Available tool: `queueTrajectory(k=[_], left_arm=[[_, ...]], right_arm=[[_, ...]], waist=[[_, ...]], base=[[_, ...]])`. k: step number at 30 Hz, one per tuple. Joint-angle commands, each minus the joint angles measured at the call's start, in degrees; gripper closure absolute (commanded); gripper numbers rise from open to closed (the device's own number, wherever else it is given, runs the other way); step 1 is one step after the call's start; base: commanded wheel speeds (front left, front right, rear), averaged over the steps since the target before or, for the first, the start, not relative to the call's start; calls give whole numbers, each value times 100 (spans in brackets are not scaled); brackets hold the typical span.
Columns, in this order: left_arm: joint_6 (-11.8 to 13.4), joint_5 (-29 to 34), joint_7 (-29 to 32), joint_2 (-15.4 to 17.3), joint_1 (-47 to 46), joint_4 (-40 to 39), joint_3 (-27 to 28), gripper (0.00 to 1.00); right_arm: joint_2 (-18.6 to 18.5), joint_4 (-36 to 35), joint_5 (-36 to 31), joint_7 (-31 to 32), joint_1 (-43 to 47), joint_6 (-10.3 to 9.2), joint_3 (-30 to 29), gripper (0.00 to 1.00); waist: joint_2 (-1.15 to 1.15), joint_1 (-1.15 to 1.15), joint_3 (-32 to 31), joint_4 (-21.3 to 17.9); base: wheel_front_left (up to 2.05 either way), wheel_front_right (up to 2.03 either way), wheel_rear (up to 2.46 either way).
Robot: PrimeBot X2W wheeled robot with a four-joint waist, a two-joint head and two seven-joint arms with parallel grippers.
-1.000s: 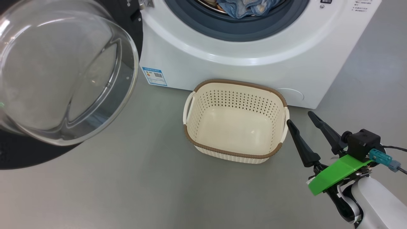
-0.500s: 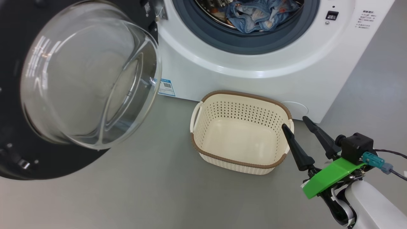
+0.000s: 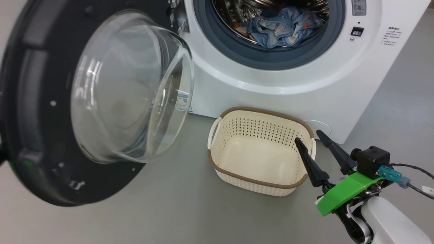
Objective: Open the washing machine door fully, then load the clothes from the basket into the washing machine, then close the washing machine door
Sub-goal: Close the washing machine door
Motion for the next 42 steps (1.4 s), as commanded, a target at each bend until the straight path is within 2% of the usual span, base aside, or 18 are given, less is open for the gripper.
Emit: queueTrajectory(k=[1,4,10,15,18,24,37,42], left_arm=[[50,-94,222,138,90,-408,10,100],[152,-157,418,-8,264,-839,-66,100],[515,-352,916,-337,816,-2271,-229,100],[866,-448,1176,-553,1186,-3227,-357,100],[979,-412,1277,-640,1381,-3646,-487,100],[1057,-481,1297,-925,1573,-4270,-627,100],[1027,-501,1183,-1300,1518,-4819,-879,100],[998,-365,947,-1458,1402,-4923,-940,100]], right_arm=[[11,-104,79,-67,74,25,77,0],[40,-126,84,-68,77,25,56,0],[114,-190,75,-69,120,25,-17,0],[187,-224,53,-69,145,25,-75,0],[233,-251,42,-69,130,25,-114,0],[277,-321,3,-69,104,25,-231,0],[380,-428,-71,-70,103,25,-374,0],[439,-455,-82,-70,99,25,-394,0]], waist=[[0,0,-24,4],[0,0,-47,-5],[0,0,-87,-131],[0,0,-92,-321],[0,0,-65,-496],[0,0,42,-958],[0,0,163,-1980],[0,0,221,-2369]], base=[[0,0,0],[0,0,0],[0,0,0],[0,0,0],[0,0,0],[0,0,0],[0,0,0],[0,0,0]])
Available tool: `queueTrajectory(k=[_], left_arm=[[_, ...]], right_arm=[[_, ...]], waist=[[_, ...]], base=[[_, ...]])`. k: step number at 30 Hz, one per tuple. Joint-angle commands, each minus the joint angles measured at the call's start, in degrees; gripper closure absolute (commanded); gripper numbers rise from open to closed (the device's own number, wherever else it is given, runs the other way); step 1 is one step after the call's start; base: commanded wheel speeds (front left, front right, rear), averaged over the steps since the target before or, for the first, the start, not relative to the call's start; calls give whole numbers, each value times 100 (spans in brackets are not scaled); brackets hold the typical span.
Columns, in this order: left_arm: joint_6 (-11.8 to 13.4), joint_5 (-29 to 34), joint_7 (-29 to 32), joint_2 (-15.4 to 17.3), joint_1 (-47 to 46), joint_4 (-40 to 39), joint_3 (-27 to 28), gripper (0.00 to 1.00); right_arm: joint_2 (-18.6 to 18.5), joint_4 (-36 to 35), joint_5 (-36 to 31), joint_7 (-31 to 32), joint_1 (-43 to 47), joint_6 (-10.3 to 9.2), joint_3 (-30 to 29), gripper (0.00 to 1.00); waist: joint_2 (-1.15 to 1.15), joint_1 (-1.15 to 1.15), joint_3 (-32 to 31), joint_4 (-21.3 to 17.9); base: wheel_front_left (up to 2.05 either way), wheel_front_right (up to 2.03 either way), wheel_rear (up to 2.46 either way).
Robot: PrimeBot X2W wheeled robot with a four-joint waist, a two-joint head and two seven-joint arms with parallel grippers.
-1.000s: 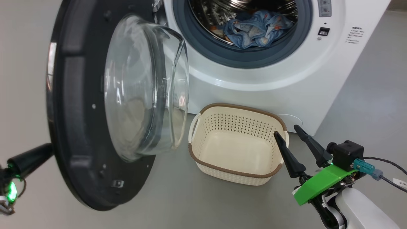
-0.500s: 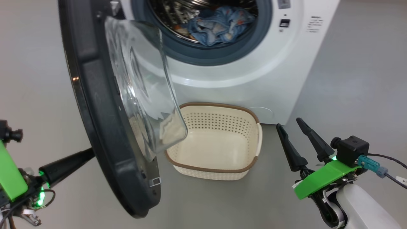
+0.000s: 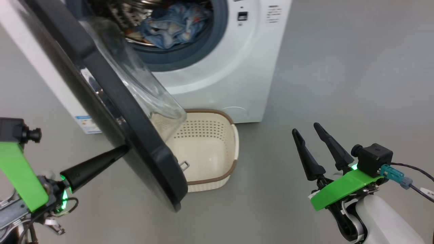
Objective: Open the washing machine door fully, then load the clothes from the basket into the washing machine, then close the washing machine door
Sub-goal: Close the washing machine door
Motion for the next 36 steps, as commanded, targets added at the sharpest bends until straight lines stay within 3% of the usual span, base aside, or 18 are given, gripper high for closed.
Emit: queueTrajectory(k=[1,9,19,25,36], left_arm=[[-63,147,-137,79,-279,-205,119,100],[-113,485,-541,-119,-552,-121,-44,100],[-237,1083,-1486,-287,-1138,305,-17,100],[-349,1251,-1883,-341,-1478,646,-11,100],[-434,1271,-1982,-365,-1585,835,-71,100]], right_arm=[[27,-161,-56,-52,-17,25,23,0],[102,-202,-75,-52,-37,25,-22,0],[189,-239,-90,-52,-76,25,-57,0],[232,-273,-103,-52,-97,25,-130,0],[293,-263,-145,-52,-73,25,-232,0]], waist=[[0,0,93,-424],[0,0,222,-858],[0,0,366,-1398],[0,0,445,-1467],[0,0,425,-1262]], base=[[0,0,0],[0,0,0],[0,0,0],[0,0,0],[0,0,0]])
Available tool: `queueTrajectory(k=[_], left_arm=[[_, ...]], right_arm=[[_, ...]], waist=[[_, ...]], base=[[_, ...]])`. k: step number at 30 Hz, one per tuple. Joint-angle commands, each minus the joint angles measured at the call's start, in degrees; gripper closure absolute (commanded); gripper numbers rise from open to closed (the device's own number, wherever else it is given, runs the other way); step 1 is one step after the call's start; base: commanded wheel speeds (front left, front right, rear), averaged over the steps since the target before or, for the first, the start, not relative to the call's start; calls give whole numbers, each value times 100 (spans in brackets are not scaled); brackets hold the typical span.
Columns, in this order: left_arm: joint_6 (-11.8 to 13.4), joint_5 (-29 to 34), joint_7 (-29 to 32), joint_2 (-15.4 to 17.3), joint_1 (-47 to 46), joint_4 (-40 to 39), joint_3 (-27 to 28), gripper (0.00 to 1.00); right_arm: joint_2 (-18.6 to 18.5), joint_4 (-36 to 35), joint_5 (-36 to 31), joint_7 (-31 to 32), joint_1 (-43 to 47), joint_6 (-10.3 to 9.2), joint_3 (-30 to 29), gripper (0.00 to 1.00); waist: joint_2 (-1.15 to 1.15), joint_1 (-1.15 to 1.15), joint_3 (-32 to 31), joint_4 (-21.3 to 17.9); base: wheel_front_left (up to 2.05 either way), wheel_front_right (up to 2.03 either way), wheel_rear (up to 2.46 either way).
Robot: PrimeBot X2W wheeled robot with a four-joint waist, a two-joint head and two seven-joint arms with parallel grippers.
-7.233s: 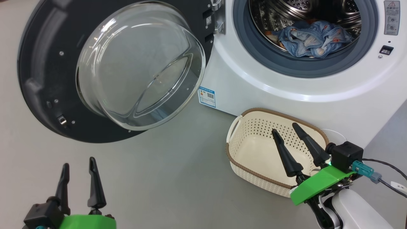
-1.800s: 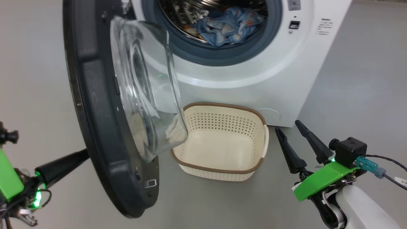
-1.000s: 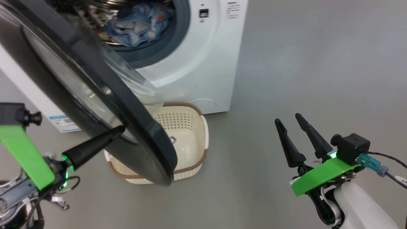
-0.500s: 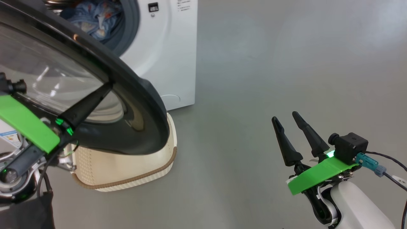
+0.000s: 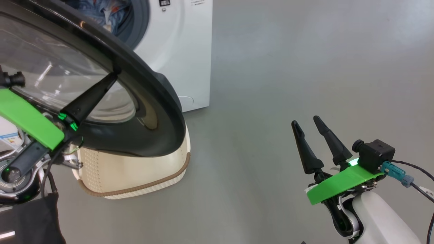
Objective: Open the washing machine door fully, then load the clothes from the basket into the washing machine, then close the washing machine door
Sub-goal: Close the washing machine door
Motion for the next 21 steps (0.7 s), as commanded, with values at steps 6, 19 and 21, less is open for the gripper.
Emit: queueTrajectory(k=[6,19,21], left_arm=[[-40,-71,62,130,-102,-150,124,100],[-325,96,-232,208,172,-300,242,0],[-381,143,-337,212,222,-354,279,0]], right_arm=[[-49,-122,-84,-52,-60,25,80,0],[-157,-183,-88,-52,-40,25,36,0],[-176,-192,-92,-52,-31,25,16,0]], waist=[[0,0,-79,258],[0,0,-138,660],[0,0,-165,707]], base=[[0,0,0],[0,0,0],[0,0,0]])
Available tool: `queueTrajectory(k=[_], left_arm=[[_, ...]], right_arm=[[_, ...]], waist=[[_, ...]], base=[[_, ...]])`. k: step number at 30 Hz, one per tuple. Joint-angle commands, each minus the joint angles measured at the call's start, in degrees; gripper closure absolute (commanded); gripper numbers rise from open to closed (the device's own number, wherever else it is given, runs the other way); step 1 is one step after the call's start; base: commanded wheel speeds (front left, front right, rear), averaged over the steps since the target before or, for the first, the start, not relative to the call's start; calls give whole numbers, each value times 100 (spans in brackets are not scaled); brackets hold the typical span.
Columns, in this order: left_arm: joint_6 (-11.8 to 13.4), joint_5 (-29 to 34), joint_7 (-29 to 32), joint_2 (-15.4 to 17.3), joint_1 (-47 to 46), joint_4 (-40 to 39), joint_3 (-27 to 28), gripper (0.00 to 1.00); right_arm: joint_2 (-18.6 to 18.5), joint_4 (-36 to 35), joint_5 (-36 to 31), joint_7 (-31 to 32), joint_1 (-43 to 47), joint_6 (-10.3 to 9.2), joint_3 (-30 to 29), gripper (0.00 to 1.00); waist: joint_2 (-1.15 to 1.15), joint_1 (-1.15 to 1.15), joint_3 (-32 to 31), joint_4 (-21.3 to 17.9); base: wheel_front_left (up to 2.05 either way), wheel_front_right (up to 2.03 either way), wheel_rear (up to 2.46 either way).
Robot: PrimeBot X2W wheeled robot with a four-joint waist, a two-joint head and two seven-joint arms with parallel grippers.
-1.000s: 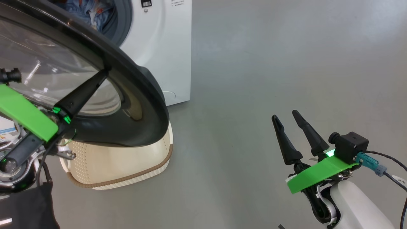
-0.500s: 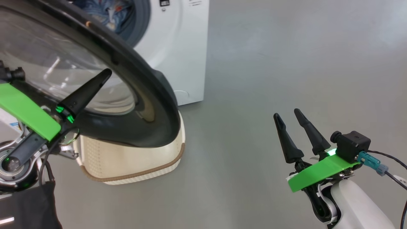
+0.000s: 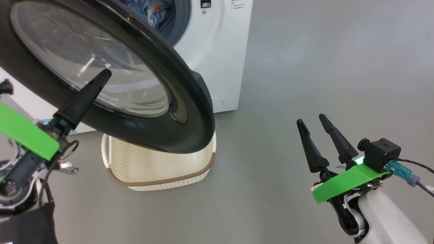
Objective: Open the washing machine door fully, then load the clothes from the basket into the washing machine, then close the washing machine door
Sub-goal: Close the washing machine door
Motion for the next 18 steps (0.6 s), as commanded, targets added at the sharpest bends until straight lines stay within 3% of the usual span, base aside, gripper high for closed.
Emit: queueTrajectory(k=[1,7,10,13,15,16,18], left_arm=[[-63,138,-87,217,56,-235,201,0],[-241,601,-756,243,319,-380,309,0],[-338,1125,-1322,357,512,-460,273,0],[-384,1573,-2017,403,720,-466,181,0],[-397,2067,-2579,608,884,-500,9,0],[-400,2388,-3261,699,1053,-455,-97,0],[-402,2766,-3906,844,1274,-338,-229,0]], right_arm=[[-41,-162,-61,-52,-26,25,46,0],[-67,-190,-66,-52,-5,25,28,0],[-76,-209,-64,-52,-10,25,24,0],[-87,-232,-66,-52,-12,25,17,0],[-92,-242,-68,-52,-16,25,15,0],[-93,-248,-69,-52,-23,25,17,0],[-86,-252,-71,-52,-33,25,23,0]], waist=[[0,0,-41,62],[0,0,-51,170],[0,0,-39,190],[0,0,-35,199],[0,0,-29,197],[0,0,-30,185],[0,0,-27,160]], base=[[0,0,0],[0,0,0],[0,0,0],[0,0,0],[0,0,0],[0,0,0],[0,0,0]])
